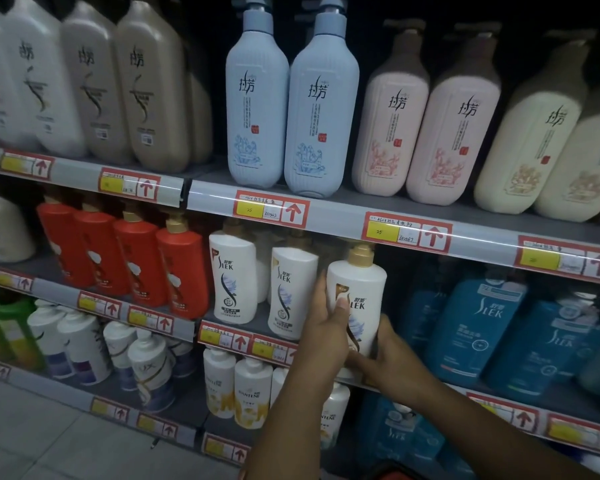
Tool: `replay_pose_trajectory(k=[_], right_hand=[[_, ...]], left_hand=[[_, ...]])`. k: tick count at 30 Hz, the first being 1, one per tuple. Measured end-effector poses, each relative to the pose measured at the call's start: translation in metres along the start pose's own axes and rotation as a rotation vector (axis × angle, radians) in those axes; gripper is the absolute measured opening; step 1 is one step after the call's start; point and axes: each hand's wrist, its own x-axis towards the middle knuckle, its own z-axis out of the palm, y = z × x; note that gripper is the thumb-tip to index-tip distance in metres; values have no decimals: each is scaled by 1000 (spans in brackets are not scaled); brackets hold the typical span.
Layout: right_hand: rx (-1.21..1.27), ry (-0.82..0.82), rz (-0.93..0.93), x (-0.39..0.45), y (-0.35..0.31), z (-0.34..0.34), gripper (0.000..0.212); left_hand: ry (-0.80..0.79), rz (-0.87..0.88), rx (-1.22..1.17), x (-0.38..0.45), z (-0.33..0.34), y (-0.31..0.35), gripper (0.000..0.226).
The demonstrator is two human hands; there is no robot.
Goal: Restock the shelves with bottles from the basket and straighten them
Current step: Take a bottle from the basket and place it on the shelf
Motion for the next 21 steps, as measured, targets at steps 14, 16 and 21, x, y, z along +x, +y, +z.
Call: replay_pose_trajectory(k=[14,16,21], right_hand=[[-5,19,-11,20,16,-12,66],[-6,22,0,24,20,-15,67],[27,21,20,33,25,-23,66]], left_hand=[[-29,-4,-72,29,15,-21,57],[-43,-9,-71,33,18,-24,57],[-72,-31,-112,44,27,-31,58]])
